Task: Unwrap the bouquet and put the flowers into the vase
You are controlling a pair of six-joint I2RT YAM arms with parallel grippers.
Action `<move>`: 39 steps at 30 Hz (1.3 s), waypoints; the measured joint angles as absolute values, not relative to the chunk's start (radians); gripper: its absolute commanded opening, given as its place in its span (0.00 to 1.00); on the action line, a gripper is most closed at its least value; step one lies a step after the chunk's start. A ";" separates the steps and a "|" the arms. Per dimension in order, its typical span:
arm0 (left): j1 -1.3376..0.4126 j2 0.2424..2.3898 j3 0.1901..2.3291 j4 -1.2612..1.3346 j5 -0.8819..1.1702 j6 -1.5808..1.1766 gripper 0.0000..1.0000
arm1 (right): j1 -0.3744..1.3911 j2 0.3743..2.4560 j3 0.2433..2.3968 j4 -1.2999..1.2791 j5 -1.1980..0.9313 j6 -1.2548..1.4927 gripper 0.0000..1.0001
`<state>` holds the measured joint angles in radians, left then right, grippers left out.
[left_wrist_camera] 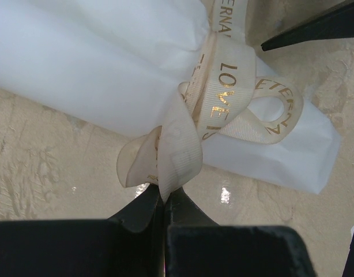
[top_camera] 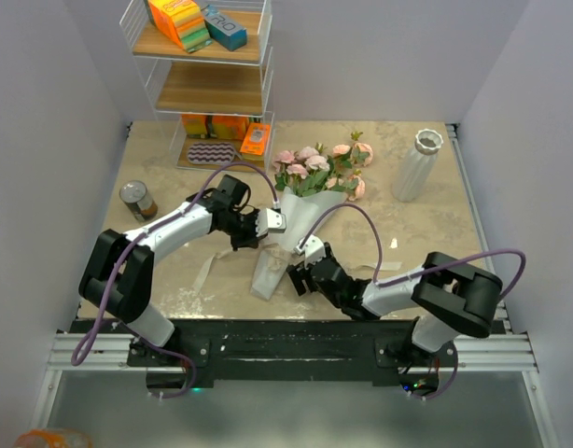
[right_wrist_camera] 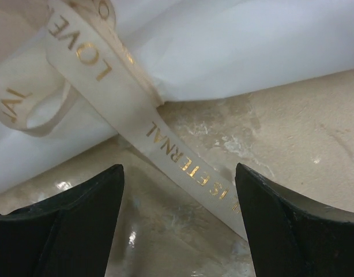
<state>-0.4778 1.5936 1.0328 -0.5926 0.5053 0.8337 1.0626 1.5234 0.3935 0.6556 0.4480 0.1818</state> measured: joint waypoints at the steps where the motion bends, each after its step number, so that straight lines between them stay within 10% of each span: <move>1: -0.478 1.594 1.033 -0.592 0.505 0.834 0.00 | 1.065 1.547 0.393 0.657 0.446 0.181 0.79; 9: -0.478 1.594 1.033 -0.593 0.505 0.834 0.00 | 1.067 1.697 0.454 0.788 0.463 0.179 0.61; 17: -0.478 1.594 1.033 -0.593 0.505 0.834 0.00 | 1.069 1.796 0.474 0.926 0.542 0.176 0.00; 39: -0.479 1.542 1.119 -0.661 0.548 0.817 0.00 | 1.034 1.080 0.389 0.382 0.776 0.492 0.00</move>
